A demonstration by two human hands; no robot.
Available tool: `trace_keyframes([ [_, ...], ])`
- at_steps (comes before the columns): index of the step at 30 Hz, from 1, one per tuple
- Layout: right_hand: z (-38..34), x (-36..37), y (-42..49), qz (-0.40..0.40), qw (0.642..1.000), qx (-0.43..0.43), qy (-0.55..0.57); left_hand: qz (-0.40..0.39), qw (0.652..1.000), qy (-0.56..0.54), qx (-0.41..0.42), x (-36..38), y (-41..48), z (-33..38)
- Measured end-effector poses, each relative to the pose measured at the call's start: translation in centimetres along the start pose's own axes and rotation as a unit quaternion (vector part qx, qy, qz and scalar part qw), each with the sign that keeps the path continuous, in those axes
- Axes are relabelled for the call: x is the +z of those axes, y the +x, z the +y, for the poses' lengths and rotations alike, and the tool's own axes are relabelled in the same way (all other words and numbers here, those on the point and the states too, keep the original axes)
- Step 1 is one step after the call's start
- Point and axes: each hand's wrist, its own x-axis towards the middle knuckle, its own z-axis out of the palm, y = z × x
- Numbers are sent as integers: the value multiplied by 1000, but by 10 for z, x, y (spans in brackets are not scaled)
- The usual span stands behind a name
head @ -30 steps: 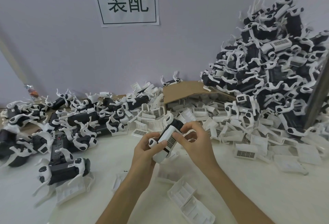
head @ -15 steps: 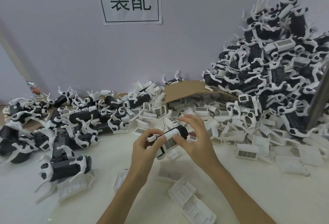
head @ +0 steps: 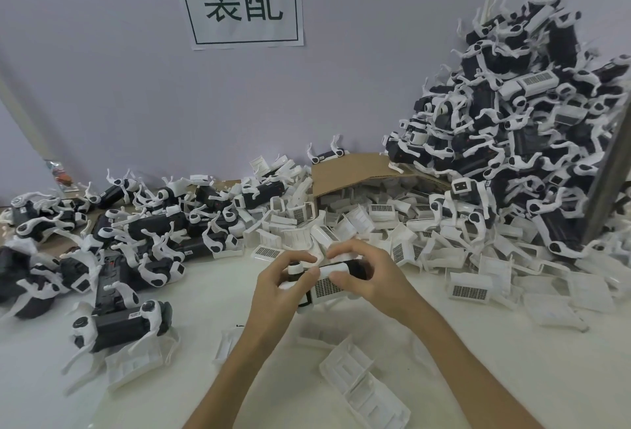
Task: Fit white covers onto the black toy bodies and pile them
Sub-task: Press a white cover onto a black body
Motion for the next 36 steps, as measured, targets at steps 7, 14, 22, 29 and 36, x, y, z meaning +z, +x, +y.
trace_keyframes([
  [7, -2, 0, -1, 12, 1000, -26, 2, -11, 999, 49, 17, -3, 2, -4],
  [14, -6, 5, -3, 24, 998, -55, -10, -12, 998, 51, 31, -5, 3, -4],
  [22, -4, 8, -3, 32, 997, -64, -15, -5, 998, 57, 21, -5, 1, -1],
  [29, 2, 12, -1, 52, 998, -25, -12, 29, 998, 49, -9, -4, 3, -6],
  [36, 5, 14, -2, 21, 990, -90, -110, 97, 986, -69, -115, 1, 6, -7],
])
